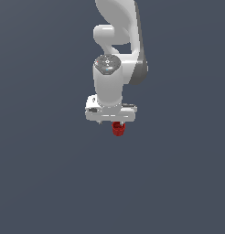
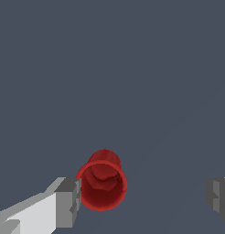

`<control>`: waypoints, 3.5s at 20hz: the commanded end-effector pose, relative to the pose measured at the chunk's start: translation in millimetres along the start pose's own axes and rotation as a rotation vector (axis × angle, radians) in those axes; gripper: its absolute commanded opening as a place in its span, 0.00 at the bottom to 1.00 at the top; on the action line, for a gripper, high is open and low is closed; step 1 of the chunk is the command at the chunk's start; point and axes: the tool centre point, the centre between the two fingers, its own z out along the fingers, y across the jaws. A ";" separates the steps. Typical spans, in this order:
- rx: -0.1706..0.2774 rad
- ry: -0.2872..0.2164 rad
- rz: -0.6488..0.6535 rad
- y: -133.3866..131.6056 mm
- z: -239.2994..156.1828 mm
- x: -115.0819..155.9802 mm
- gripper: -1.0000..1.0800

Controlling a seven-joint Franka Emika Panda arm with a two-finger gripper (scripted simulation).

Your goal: Pick up the object and move it to a goal position.

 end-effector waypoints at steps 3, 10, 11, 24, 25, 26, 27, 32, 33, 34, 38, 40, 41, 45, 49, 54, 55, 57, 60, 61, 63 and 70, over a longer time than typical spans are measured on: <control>-0.001 0.003 0.007 -3.8 5.0 -2.8 0.96; -0.007 0.015 0.051 -14.7 27.2 -16.2 0.96; -0.008 0.018 0.059 -17.0 31.6 -19.2 0.96; -0.013 0.044 0.141 -36.4 70.6 -50.9 0.96; -0.013 0.044 0.142 -36.8 71.3 -51.6 0.96; -0.013 0.044 0.143 -37.1 71.8 -52.1 0.96; -0.013 0.044 0.143 -37.3 72.0 -52.2 0.96; -0.013 0.043 0.141 -37.0 76.8 -51.6 0.96; -0.013 0.043 0.141 -37.0 79.9 -51.6 0.96; -0.013 0.043 0.142 -36.7 83.5 -51.7 0.96; -0.013 0.044 0.143 -36.3 103.4 -51.8 0.96; -0.013 0.044 0.143 -36.4 112.0 -51.6 0.96; -0.013 0.044 0.143 -36.2 115.1 -51.4 0.96; -0.013 0.044 0.143 -36.4 121.9 -50.5 0.96; -0.013 0.044 0.143 -36.4 122.1 -50.5 0.00; -0.013 0.044 0.143 -36.4 122.1 -50.5 0.00; -0.013 0.044 0.143 -36.4 122.1 -50.5 0.00; -0.013 0.045 0.143 -36.7 120.8 -50.5 0.00; -0.013 0.045 0.143 -37.4 118.5 -50.7 0.00; -0.013 0.045 0.143 -37.9 116.7 -50.9 0.00; -0.013 0.045 0.143 -39.3 111.5 -51.5 0.00; -0.013 0.045 0.143 -49.1 76.4 -55.0 0.00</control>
